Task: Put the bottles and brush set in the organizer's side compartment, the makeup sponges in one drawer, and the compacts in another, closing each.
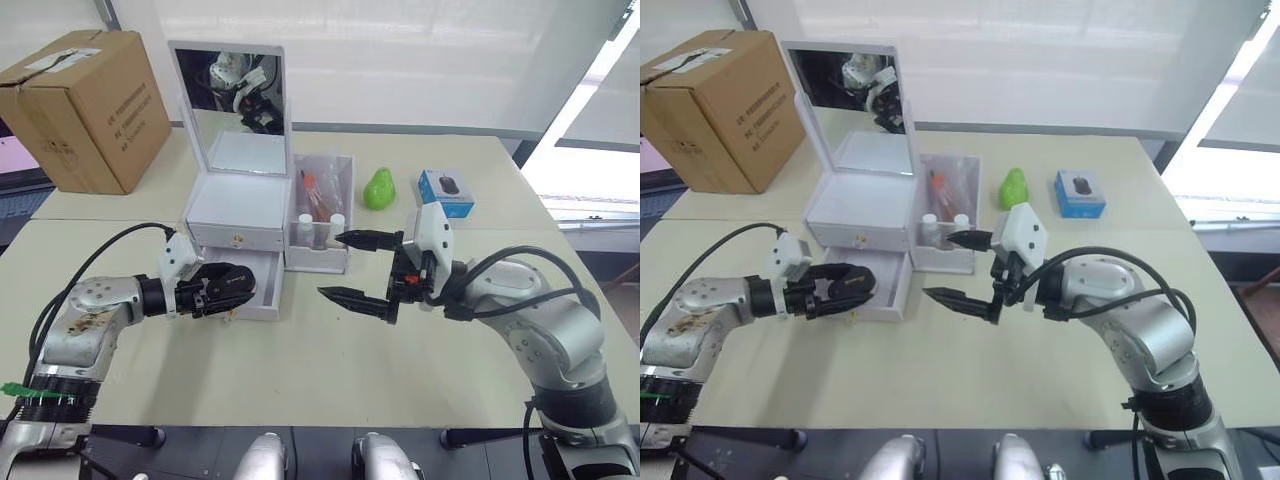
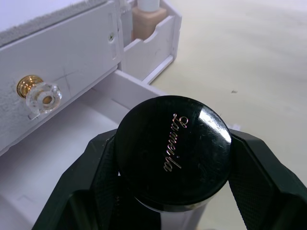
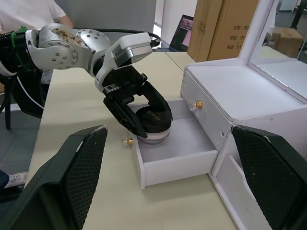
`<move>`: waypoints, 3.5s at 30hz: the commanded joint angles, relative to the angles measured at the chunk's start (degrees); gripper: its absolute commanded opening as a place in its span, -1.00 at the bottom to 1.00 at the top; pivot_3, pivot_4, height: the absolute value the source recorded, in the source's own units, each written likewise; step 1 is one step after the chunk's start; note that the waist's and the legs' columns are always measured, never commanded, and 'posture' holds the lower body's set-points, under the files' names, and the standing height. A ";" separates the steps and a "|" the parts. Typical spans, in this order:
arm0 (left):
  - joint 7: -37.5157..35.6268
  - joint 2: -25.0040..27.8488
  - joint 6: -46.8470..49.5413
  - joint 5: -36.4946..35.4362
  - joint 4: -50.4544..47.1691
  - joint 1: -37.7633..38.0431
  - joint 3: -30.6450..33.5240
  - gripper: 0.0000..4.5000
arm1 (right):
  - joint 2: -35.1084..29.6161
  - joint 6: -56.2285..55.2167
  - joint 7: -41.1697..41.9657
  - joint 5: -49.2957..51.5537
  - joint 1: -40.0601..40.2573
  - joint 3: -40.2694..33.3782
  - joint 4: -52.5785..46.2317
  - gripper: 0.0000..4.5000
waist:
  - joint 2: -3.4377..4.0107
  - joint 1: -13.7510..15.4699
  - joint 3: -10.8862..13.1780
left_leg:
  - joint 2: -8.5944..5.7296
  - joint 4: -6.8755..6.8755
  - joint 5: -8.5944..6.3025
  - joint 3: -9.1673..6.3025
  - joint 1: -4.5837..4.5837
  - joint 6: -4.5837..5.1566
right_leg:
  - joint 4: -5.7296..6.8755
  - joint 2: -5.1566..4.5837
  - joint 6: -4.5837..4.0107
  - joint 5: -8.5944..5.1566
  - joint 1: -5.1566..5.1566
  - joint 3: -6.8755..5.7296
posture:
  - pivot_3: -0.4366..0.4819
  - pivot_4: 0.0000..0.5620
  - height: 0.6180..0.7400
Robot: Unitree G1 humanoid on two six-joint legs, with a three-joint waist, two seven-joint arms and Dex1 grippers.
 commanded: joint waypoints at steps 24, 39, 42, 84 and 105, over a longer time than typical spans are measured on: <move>-3.94 -1.80 -1.94 3.14 5.17 -7.05 -0.76 0.99 | 0.01 0.71 -4.50 1.21 2.13 -1.79 -5.08 1.00 | -0.17 0.00 -0.11 | 0.01 0.08 0.02 0.00 -0.01 0.04 | -0.01 0.09 0.08 0.04 0.02 0.09 | -0.05 -0.47 0.83; -13.14 12.05 8.91 -7.68 -3.18 4.25 12.14 0.60 | 0.31 0.25 -4.75 0.74 3.06 -1.79 -5.05 1.00 | 0.05 -0.11 0.03 | 0.33 0.04 0.02 0.25 0.25 0.04 | -0.04 0.46 0.05 0.04 -0.05 0.52 | -0.05 -0.47 0.83; -15.26 14.07 10.86 -9.20 -5.51 8.33 13.09 0.20 | 0.39 0.00 -4.49 0.61 2.63 -1.79 -4.64 1.00 | 0.06 -0.06 0.04 | 0.54 0.04 0.02 0.47 0.27 0.04 | -0.07 0.57 0.01 0.04 -0.06 0.58 | -0.05 -0.47 0.83; 13.84 -7.40 -9.03 16.87 19.84 -11.85 -1.04 -0.99 | 0.19 1.64 -5.91 1.41 2.29 -3.15 -5.47 1.00 | -0.39 0.71 -0.23 | 0.93 0.20 0.03 1.58 0.24 0.05 | -0.04 0.75 0.07 0.19 -0.07 1.05 | -0.05 -0.47 0.83; 13.73 -6.50 -9.53 16.91 20.22 -11.76 0.03 -0.99 | 0.18 1.47 -5.44 0.98 2.22 -3.34 -4.93 1.00 | -0.39 0.97 -0.23 | 0.93 0.29 0.03 1.61 0.24 0.06 | -0.02 0.76 0.09 0.23 -0.06 1.07 | -0.05 -0.47 0.83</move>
